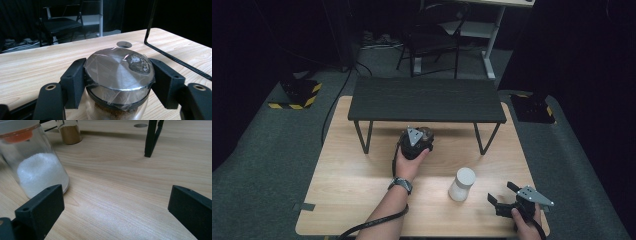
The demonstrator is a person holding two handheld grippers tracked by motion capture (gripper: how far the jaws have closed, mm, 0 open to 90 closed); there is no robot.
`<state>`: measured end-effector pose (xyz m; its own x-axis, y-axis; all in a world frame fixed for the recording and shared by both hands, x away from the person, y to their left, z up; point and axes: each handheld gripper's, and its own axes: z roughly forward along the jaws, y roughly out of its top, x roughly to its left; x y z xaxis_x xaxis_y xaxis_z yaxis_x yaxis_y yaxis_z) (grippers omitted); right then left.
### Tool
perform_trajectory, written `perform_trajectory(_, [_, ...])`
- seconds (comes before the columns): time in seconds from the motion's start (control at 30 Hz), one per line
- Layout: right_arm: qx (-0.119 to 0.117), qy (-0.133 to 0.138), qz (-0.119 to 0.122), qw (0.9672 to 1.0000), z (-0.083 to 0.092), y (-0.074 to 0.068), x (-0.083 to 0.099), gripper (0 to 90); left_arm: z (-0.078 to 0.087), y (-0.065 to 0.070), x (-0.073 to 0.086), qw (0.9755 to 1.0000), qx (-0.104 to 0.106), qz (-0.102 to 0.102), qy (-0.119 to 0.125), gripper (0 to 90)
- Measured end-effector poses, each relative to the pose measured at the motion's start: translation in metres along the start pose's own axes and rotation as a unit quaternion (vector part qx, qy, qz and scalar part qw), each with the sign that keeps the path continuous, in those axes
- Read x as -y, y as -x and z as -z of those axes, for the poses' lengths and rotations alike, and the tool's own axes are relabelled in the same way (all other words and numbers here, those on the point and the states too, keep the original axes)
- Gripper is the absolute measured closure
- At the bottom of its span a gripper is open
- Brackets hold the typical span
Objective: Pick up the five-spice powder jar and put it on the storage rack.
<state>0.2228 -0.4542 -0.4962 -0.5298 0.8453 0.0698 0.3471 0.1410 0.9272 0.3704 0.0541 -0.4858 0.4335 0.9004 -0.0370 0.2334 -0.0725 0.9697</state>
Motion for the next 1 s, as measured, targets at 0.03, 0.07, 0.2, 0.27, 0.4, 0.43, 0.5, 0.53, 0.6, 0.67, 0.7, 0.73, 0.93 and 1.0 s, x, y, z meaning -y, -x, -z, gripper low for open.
perform_trajectory(0.03, [0.0, 0.0, 0.0, 1.0, 0.0, 0.0, 0.0, 0.0, 0.0, 0.0, 0.0, 1.0, 0.0, -0.001, 0.001, 34.5])
perform_trajectory(0.07, [0.0, 0.0, 0.0, 1.0, 0.0, 0.0, 0.0, 0.0, 0.0, 0.0, 0.0, 1.0, 0.001, -0.001, 0.001, 34.6])
perform_trajectory(0.2, [-0.001, 0.0, 0.0, 1.0, 0.0, 0.0, 0.0, 0.0, 0.002, -0.002, 0.002, 1.0, 0.005, 0.005, 0.003, 34.9])
perform_trajectory(0.27, [-0.001, 0.0, 0.0, 1.0, 0.0, 0.0, 0.0, 0.0, 0.003, -0.004, 0.003, 0.9999, 0.009, 0.005, 0.005, 34.9])
perform_trajectory(0.4, [-0.001, -0.001, 0.0, 1.0, 0.0, 0.0, 0.0, 0.0, 0.006, -0.004, 0.005, 0.9999, 0.007, 0.009, 0.009, 35.0])
perform_trajectory(0.43, [-0.001, -0.001, 0.0, 1.0, 0.0, 0.0, 0.0, 0.0, 0.007, -0.004, 0.006, 0.9998, 0.009, 0.013, 0.011, 34.9])
perform_trajectory(0.5, [0.0, -0.001, 0.001, 1.0, 0.0, 0.0, 0.0, 0.0, 0.009, -0.004, 0.006, 0.9998, 0.011, 0.009, 0.013, 35.0])
perform_trajectory(0.53, [0.0, -0.001, 0.001, 1.0, 0.0, 0.0, 0.0, 0.0, 0.01, -0.004, 0.006, 0.9998, 0.012, 0.006, 0.014, 34.9])
perform_trajectory(0.6, [0.0, -0.001, 0.002, 1.0, 0.0, 0.0, -0.001, 0.0, 0.013, -0.005, 0.007, 0.9997, 0.015, 0.008, 0.019, 34.9])
perform_trajectory(0.67, [0.0, -0.002, 0.002, 1.0, 0.0, 0.0, -0.001, 0.0, 0.015, -0.005, 0.007, 0.9997, 0.017, 0.003, 0.019, 34.9])
perform_trajectory(0.7, [0.0, -0.002, 0.002, 1.0, -0.001, 0.0, -0.001, 0.0, 0.017, -0.005, 0.007, 0.9997, 0.018, 0.001, 0.019, 34.9])
perform_trajectory(0.73, [0.0, -0.002, 0.002, 1.0, -0.001, 0.0, -0.001, 0.0, 0.019, -0.004, 0.007, 0.9997, 0.018, -0.006, 0.018, 34.9])
perform_trajectory(0.93, [0.0, -0.004, 0.006, 1.0, -0.001, -0.001, -0.002, 0.0, 0.029, -0.005, 0.01, 0.9996, 0.021, -0.007, 0.017, 34.9])
perform_trajectory(1.0, [0.001, -0.005, 0.006, 1.0, -0.001, -0.001, -0.002, 0.0, 0.034, -0.005, 0.011, 0.9996, 0.02, -0.007, 0.018, 34.9])
